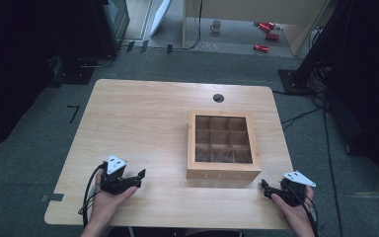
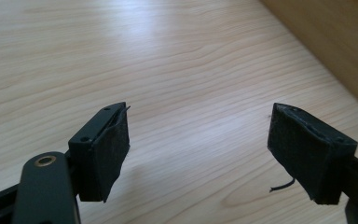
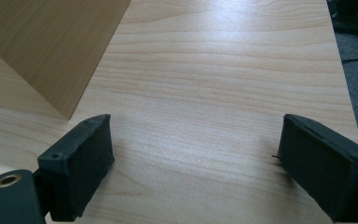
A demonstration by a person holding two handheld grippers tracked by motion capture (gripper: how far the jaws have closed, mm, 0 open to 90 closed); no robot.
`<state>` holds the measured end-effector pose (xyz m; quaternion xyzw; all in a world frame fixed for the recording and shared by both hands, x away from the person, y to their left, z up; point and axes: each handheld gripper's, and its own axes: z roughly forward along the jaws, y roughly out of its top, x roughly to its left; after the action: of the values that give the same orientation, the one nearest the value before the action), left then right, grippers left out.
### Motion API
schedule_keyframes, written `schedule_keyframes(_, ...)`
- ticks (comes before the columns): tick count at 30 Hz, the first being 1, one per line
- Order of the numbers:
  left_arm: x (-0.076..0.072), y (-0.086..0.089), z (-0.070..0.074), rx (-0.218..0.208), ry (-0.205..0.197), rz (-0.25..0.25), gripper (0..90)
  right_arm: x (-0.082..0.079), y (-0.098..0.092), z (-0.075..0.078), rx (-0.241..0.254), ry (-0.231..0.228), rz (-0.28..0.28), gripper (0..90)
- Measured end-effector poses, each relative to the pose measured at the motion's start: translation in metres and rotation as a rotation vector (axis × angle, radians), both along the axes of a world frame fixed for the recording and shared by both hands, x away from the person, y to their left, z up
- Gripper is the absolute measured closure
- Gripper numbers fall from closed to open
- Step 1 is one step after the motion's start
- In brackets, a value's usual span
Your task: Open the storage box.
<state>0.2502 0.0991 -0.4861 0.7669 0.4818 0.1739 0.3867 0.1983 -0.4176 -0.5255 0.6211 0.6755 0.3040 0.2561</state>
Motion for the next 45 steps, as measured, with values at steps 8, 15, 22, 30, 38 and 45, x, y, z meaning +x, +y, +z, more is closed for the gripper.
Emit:
schedule_keyframes(8,0.003,-0.039,0.009,-0.017,-0.013,-0.083,22.8,0.000,0.000,0.000,0.003,0.002,0.004,10.0)
schedule_keyframes(15,0.001,-0.062,0.012,-0.025,-0.015,-0.147,24.3,0.000,0.000,0.000,0.001,0.000,0.010,10.0)
schedule_keyframes(22,-0.004,-0.083,0.018,-0.051,-0.029,-0.228,26.3,-0.001,-0.001,0.000,0.016,-0.004,0.005,11.9)
schedule_keyframes(30,-0.006,-0.106,0.018,-0.057,-0.015,-0.271,29.8,-0.002,-0.002,0.001,0.024,-0.012,0.006,14.4)
schedule_keyframes(38,-0.005,-0.121,0.017,-0.056,-0.009,-0.302,53.0,-0.007,0.001,0.005,0.054,-0.048,0.019,20.9)
schedule_keyframes(45,-0.004,-0.128,0.020,-0.039,-0.022,-0.322,58.0,-0.010,0.009,0.011,0.105,-0.093,0.082,23.2)
